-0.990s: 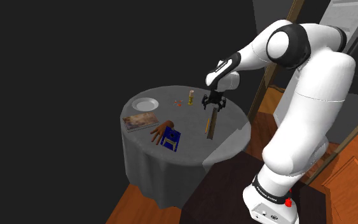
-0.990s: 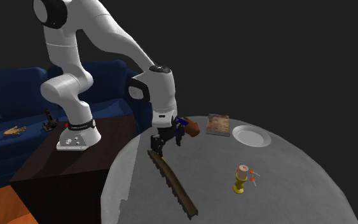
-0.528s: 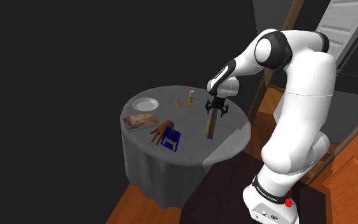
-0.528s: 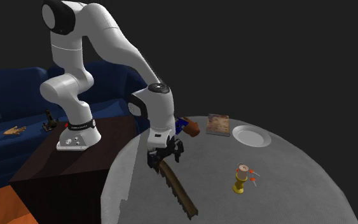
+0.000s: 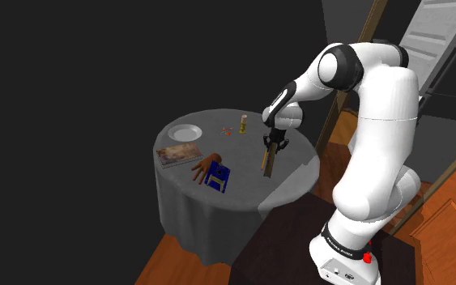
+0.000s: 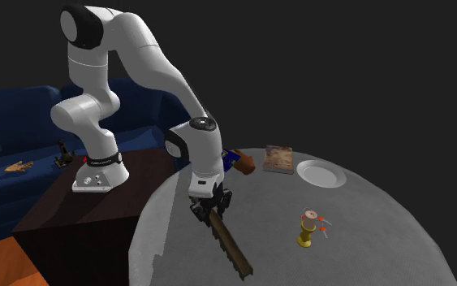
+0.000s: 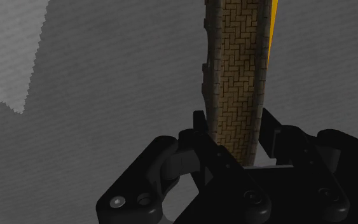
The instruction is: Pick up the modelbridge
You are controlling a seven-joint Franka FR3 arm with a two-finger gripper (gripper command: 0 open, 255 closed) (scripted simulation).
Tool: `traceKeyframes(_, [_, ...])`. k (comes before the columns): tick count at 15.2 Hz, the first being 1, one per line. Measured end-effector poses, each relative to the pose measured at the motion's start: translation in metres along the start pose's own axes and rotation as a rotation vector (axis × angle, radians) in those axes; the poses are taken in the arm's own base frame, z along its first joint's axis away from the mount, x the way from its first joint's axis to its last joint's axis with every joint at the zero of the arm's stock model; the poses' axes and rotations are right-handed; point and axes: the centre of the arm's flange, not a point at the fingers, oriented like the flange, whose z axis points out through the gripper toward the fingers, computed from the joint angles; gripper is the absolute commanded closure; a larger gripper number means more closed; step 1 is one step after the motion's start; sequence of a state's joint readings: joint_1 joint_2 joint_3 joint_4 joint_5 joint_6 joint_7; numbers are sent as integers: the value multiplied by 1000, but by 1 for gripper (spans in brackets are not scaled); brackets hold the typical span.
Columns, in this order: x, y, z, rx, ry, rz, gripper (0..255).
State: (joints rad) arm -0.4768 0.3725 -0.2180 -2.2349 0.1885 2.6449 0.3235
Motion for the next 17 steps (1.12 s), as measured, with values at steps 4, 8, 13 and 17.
traceKeyframes(4, [0,0,0,0,0,1,255])
traceKeyframes(8, [0,0,0,0,1,1,255])
traceKeyframes(13, [1,-1,-21,0,0,0,255])
traceKeyframes(17, [0,-1,-43,0,0,0,255])
